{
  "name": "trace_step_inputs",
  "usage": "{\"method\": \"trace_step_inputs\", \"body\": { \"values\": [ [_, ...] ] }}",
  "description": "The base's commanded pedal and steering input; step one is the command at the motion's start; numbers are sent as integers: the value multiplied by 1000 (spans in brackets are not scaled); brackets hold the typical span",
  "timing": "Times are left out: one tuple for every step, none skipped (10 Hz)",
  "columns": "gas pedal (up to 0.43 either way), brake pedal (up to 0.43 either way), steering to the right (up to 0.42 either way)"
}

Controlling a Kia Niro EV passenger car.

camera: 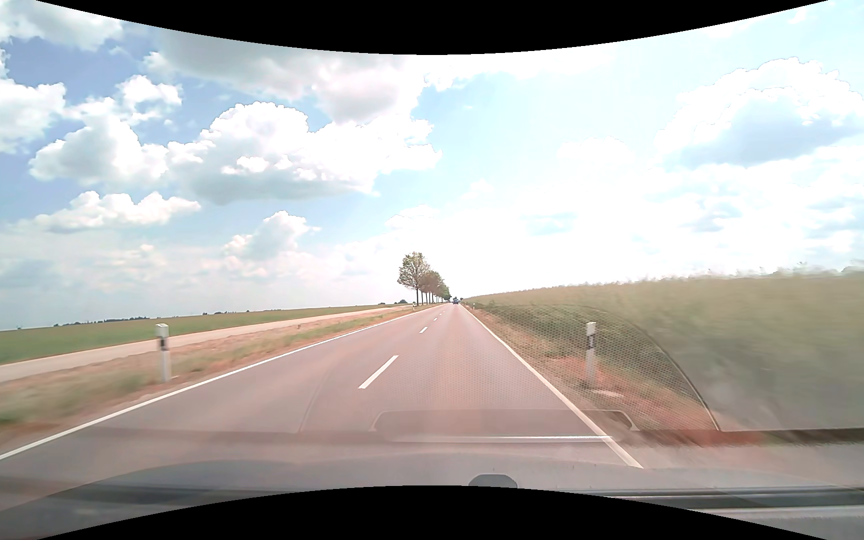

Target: Follow the waypoints while adhering to traffic rules and regulations

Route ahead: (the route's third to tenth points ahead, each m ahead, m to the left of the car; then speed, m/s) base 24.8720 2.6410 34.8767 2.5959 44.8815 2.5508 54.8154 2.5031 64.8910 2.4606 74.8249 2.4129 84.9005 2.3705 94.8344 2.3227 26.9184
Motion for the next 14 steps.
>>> {"method": "trace_step_inputs", "body": {
  "values": [
    [240,0,-4],
    [240,0,-3],
    [240,0,-1],
    [240,0,0],
    [240,0,0],
    [240,0,0],
    [240,0,0],
    [240,0,0],
    [240,0,0],
    [240,0,0],
    [240,0,0],
    [240,0,0],
    [240,0,-1],
    [240,0,-1]
  ]
}}
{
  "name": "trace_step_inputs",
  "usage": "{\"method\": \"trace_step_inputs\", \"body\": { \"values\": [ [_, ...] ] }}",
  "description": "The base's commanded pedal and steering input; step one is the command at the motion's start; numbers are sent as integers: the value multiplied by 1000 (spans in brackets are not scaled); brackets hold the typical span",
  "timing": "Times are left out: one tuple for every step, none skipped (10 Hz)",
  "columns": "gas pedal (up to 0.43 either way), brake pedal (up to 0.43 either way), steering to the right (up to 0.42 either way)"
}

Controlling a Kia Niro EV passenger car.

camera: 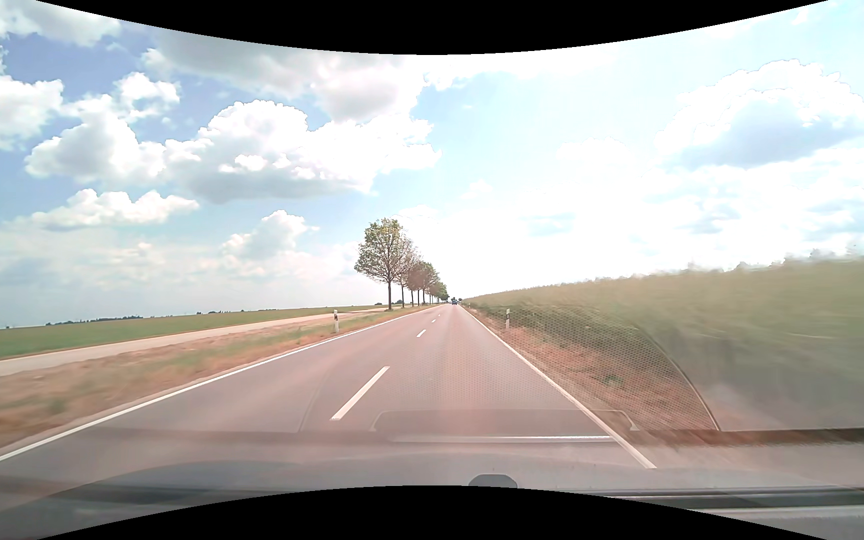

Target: Follow the waypoints while adhering to traffic rules and regulations

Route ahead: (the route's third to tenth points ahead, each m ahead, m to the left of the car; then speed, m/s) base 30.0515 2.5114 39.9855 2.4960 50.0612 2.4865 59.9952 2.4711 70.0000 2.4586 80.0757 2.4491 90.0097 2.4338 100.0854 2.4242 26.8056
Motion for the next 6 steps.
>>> {"method": "trace_step_inputs", "body": {
  "values": [
    [240,0,-1],
    [248,0,-1],
    [248,0,-1],
    [248,0,-2],
    [248,0,-2],
    [248,0,-3]
  ]
}}
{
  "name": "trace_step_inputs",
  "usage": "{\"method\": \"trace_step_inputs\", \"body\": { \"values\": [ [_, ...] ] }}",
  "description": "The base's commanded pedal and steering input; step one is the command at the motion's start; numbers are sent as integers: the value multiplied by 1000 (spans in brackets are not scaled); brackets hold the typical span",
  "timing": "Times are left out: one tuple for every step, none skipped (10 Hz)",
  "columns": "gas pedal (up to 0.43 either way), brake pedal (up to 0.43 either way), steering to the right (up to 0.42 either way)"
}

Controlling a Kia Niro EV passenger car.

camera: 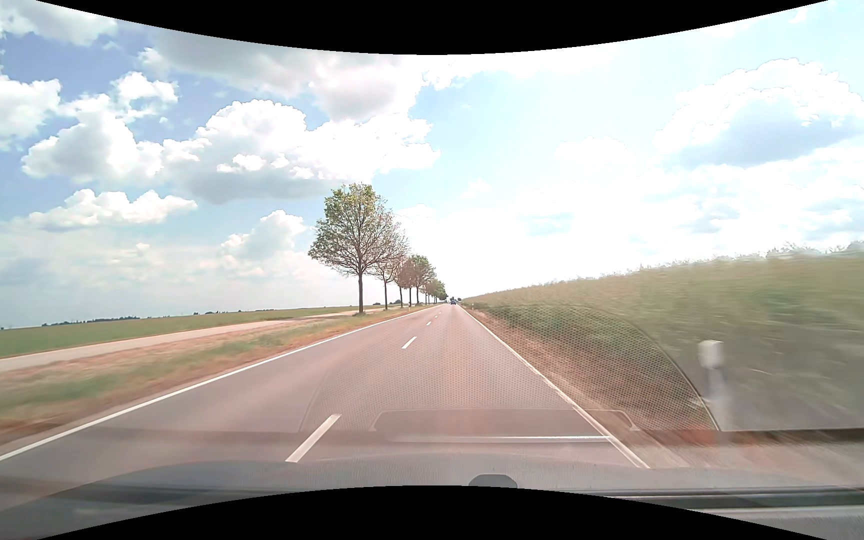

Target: Follow the waypoints while adhering to traffic rules and regulations

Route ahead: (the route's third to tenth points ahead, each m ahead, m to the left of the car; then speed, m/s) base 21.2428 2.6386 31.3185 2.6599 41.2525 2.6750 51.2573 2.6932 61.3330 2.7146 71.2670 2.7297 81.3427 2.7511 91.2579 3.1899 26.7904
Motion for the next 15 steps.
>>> {"method": "trace_step_inputs", "body": {
  "values": [
    [248,0,-3],
    [248,0,-3],
    [248,0,-3],
    [248,0,-3],
    [248,0,-3],
    [248,0,-3],
    [260,0,-3],
    [260,0,-2],
    [260,0,-2],
    [260,0,-2],
    [260,0,-2],
    [260,0,-2],
    [260,0,-2],
    [260,0,-2],
    [260,0,-2]
  ]
}}
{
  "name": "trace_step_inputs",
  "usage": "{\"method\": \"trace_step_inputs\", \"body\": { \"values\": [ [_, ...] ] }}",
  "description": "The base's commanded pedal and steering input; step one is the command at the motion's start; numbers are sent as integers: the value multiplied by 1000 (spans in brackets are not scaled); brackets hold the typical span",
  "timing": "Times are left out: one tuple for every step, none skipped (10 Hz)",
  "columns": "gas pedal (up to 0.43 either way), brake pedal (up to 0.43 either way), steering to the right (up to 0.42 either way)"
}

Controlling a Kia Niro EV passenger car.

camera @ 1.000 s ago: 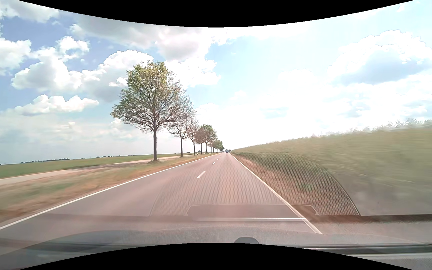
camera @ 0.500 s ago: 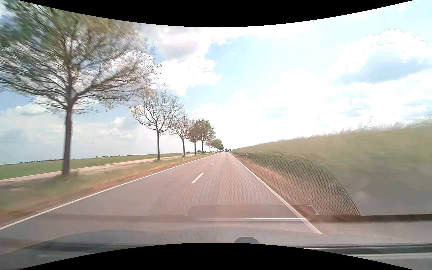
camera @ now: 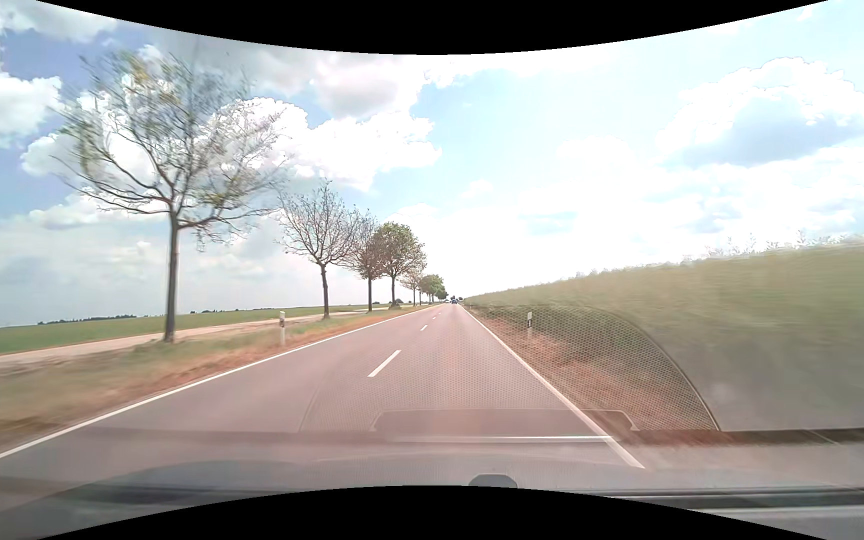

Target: Follow the waypoints while adhering to traffic rules and regulations

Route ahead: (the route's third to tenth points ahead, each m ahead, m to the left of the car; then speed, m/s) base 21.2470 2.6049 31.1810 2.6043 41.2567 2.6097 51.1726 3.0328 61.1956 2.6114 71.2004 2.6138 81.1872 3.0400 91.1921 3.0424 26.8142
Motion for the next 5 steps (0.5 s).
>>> {"method": "trace_step_inputs", "body": {
  "values": [
    [260,0,-2],
    [260,0,-2],
    [248,0,-2],
    [248,0,-2],
    [248,0,-2]
  ]
}}
